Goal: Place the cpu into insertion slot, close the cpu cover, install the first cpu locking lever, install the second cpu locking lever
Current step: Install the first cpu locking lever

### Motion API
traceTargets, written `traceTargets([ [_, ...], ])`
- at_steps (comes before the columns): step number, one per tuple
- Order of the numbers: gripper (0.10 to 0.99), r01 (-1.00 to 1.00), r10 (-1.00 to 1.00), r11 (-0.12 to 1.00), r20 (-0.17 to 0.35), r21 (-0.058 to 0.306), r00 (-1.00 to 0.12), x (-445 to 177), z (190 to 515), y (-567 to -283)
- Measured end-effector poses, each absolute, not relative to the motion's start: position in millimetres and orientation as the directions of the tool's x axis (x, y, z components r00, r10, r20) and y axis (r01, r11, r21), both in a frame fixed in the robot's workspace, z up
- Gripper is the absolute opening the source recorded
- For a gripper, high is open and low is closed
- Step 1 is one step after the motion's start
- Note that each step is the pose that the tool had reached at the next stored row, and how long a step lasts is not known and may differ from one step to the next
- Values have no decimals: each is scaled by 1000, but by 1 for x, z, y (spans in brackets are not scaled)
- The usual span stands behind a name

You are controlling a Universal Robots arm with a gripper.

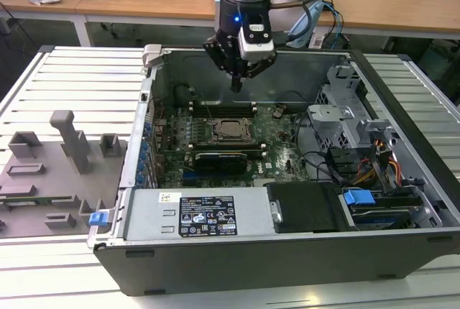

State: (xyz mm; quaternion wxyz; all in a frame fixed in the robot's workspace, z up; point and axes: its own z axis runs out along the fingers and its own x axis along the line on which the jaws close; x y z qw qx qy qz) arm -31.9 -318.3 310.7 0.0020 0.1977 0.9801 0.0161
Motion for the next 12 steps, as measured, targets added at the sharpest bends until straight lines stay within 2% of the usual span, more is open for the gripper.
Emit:
traceTargets([
  [2,106,260,260,965,2,32,-966,-32,310,-318],
  [12,106,44,44,999,2,32,-999,-32,309,-318],
])
